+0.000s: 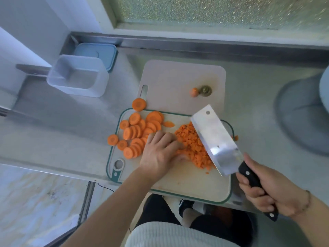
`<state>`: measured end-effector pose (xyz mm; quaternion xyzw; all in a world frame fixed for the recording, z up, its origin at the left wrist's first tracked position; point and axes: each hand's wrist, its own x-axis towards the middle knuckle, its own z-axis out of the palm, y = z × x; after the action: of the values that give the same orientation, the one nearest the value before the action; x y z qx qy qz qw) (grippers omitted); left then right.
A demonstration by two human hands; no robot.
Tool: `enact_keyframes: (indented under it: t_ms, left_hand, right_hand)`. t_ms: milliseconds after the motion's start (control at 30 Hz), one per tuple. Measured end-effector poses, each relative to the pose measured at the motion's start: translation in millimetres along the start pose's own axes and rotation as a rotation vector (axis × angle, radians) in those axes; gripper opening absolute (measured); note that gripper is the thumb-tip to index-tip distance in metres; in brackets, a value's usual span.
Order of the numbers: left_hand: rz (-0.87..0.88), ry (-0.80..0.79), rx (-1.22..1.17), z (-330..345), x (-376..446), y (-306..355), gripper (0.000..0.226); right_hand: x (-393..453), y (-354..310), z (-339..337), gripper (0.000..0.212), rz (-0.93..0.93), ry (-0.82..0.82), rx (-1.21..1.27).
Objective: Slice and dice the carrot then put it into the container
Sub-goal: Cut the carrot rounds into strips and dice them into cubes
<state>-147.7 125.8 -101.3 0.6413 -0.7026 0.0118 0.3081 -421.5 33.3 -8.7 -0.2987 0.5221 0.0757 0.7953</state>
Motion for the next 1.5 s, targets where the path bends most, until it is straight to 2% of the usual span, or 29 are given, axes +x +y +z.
enact_keyframes:
  t_ms: [67,133,200,333,400,533,800,1233,1500]
  left_hand:
    - [-0.127,0.012,0.046,-17,10,-17,0.019]
    - [-0.22,-0.055,0.147,-29,29,-38,0.023]
    - [-0.258,-0.211,0.208,-36,49,-56,0.037]
    - [-0.363,-0.532,0.158,-49,79,-83,0.042]
    - [-0.307,-0.664,0.2,-53,90,-89,0.044]
    - [-0.141,-0.802,0.282,-57,110,-94,0.041]
    - [0.018,-0.853,0.174,-59,111,-111,0.04]
    - [0.07,-0.861,0.199,-55,112,-109,0.038]
    - [0.251,-0.906,0.216,-66,114,-125,0.056]
  right_hand:
    - [-9,5,13,0.073,-0.085,0.071,-0.154]
    - [-15,11,26,0.077,-0.131,0.119,-0.18]
    - [-20,15,37,0.071,-0.133,0.153,-0.161]
    - [-22,14,52,0.066,-0.14,0.216,-0.134]
    - [-23,11,60,0.066,-0.122,0.253,-0.138]
    - [-21,5,77,0.066,-0.12,0.306,-0.117]
    - [-15,6,104,0.066,-0.139,0.408,-0.054]
    - [-15,10,145,0.063,-0.183,0.463,-0.003]
    - [-18,16,158,0.061,-0.206,0.477,-0.016]
